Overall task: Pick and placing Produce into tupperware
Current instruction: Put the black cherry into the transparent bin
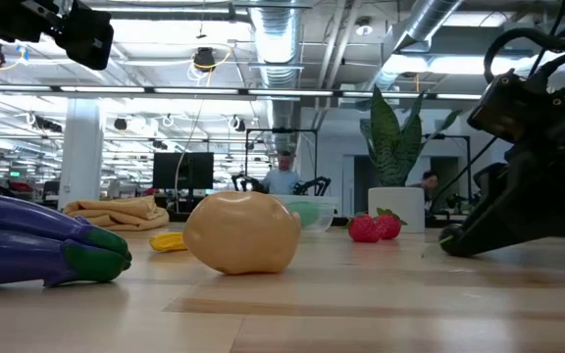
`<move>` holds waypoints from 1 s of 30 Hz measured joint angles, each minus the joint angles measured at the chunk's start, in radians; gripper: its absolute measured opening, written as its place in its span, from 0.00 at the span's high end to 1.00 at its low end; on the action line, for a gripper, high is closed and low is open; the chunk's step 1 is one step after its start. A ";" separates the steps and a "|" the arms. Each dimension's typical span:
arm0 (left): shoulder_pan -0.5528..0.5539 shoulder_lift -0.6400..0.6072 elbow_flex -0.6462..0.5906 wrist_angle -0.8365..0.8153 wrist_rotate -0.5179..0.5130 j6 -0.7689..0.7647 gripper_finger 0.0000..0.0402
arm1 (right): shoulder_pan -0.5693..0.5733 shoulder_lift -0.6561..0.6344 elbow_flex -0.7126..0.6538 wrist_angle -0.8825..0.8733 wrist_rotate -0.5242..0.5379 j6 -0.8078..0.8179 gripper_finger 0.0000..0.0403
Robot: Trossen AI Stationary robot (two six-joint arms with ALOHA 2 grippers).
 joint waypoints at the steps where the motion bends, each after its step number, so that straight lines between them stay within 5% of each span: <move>1: 0.000 0.000 0.000 0.000 0.000 0.000 0.39 | 0.000 0.000 0.000 0.000 0.000 -0.002 0.68; 9: 0.000 0.000 0.000 -0.001 0.000 0.000 0.39 | -0.002 0.000 0.000 0.002 -0.001 -0.002 0.71; 24: 0.000 0.000 0.000 -0.020 -0.001 -0.005 0.39 | -0.035 0.000 0.000 0.018 -0.024 -0.030 0.58; 30: 0.000 0.000 0.000 -0.024 -0.001 -0.004 0.39 | -0.035 0.000 0.000 0.019 -0.025 -0.030 0.63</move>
